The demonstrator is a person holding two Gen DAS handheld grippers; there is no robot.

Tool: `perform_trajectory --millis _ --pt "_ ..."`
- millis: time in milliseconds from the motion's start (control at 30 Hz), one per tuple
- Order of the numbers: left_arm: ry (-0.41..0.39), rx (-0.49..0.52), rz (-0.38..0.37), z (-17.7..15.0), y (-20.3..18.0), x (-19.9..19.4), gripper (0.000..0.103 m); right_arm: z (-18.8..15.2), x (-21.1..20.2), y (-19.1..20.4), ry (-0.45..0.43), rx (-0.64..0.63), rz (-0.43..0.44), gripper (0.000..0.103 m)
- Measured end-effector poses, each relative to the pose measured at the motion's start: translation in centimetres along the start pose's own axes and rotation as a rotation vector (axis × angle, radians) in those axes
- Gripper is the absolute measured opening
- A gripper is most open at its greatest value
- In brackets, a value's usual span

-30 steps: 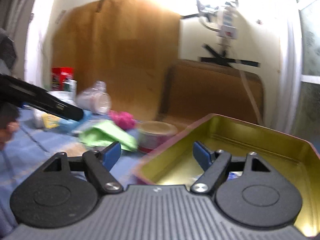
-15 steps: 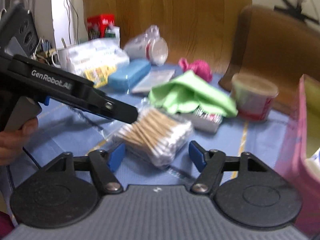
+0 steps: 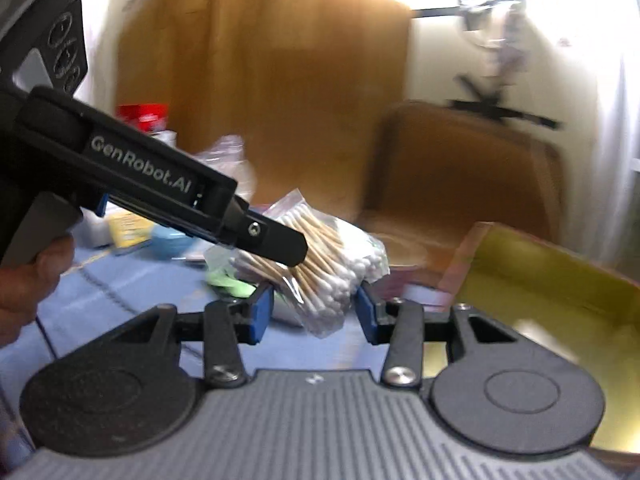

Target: Organize soft objects

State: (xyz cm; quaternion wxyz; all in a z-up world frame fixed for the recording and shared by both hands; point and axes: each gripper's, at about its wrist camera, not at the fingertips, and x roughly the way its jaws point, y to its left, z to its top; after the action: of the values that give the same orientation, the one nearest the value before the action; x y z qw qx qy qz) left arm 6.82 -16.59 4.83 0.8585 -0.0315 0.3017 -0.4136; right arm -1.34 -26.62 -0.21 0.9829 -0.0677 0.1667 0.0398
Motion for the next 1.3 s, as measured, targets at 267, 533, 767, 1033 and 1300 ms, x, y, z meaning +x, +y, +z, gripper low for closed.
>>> perform_trajectory --millis 267,533,767,1033,1300 --pt "0.164 0.066 -0.133 1.6 -8.4 12.2 0.042 -3.1 -3.0 -11.2 0.122 0.130 -0.196 0.048" --pt "0.226 0.090 -0.098 0.7 -11.4 16.5 0.046 -6.2 -4.4 -16.4 0.153 0.227 -0.374 0.059" --pt "0.118 0.064 -0.082 1.3 -7.6 10.1 0.045 -5.4 -5.6 -15.3 0.062 0.277 -0.354 0.059" --pt "-0.037 -0.059 0.095 -1.6 2.8 -1.5 0.045 -0.7 -2.5 -8.0 -0.032 0.173 -0.137 0.057" --pt "-0.070 -0.290 0.389 -8.1 14.0 -10.0 0.046 2.7 6.9 1.1 0.077 0.110 0.159 0.057"
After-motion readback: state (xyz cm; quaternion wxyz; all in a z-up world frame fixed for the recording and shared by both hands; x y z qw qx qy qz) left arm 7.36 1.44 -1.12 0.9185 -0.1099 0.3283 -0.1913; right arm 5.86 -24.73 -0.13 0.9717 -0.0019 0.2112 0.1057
